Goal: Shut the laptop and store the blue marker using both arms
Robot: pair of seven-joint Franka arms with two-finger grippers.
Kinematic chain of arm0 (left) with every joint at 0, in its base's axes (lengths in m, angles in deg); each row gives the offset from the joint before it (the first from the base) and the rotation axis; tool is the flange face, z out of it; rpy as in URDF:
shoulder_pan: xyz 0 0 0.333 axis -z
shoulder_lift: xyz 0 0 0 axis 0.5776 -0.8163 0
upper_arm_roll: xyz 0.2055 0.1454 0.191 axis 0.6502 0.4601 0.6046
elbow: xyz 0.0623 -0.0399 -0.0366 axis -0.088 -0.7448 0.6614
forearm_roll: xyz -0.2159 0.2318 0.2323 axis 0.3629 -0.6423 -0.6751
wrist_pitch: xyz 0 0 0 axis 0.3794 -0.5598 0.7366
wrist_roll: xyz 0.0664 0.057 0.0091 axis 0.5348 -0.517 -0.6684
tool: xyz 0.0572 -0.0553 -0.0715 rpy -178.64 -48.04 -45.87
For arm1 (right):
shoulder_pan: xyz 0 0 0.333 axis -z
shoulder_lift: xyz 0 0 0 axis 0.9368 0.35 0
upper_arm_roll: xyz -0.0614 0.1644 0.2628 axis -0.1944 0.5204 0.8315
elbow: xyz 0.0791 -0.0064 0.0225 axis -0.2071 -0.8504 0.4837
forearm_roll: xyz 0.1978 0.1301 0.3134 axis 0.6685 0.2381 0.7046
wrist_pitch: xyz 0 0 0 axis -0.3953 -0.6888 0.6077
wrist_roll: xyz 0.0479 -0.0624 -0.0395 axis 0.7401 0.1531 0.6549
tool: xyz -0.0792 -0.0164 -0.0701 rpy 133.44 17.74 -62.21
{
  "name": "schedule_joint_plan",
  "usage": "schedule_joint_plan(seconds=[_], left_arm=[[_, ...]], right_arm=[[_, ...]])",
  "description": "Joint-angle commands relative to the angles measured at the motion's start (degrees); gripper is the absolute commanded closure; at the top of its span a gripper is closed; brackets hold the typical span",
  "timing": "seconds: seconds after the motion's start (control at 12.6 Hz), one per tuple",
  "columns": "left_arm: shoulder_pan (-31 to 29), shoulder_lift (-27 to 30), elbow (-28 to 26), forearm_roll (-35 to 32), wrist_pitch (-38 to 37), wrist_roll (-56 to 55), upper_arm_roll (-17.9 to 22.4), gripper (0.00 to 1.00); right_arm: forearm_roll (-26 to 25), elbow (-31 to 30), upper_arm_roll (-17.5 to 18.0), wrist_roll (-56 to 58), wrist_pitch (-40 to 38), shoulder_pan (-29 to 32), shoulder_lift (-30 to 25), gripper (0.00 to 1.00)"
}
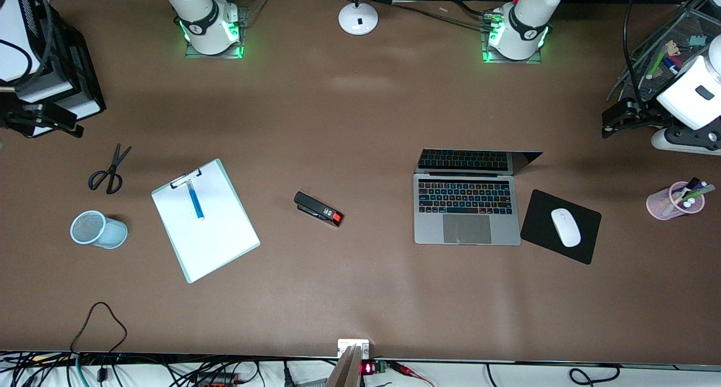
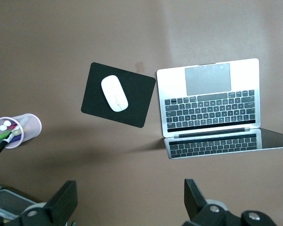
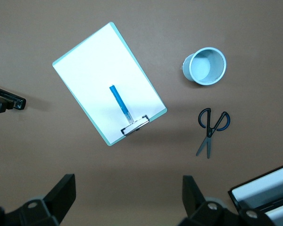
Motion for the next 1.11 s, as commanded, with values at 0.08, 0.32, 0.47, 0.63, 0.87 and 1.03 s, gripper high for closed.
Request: schedule_joint_plan(seconds=[0.08,0.32,0.47,0.63,0.87,1.03], left_arm=[[0.83,-2.28,2.69,-3.45,-1.32,2.06,-0.85,0.0],[0.56,-4.57,2.77,-3.19,-2.55,1.54,-1.03,0.0],[0.3,-4.57,3.04,1.45,-3.17,1.45,-0.94,0.0],[0.3,-4.57,4.18,2.53,-4.65,1.45,-0.94,0.0],[0.13,-4.57,4.45,2.62,-5.8,1.45,-0.94,0.35],[0.04,-4.57,4.44,3.23,-5.98,1.45,-0.94,0.74]], right_arm=[[-0.09,-0.46,0.66,-0.19,3.78,-0.68,3.69,0.0],[0.0,-0.46,1.1,-0.19,9.06,-1.12,7.91,0.0],[-0.09,-0.46,1.11,-0.19,12.4,-2.09,10.2,0.0],[-0.17,-0.46,1.11,-0.1,13.55,-3.75,12.4,0.0],[-0.44,-0.46,1.19,0.68,15.31,-4.99,16.43,0.0],[-0.96,-0.46,1.19,1.3,17.24,-6.04,18.9,0.0]])
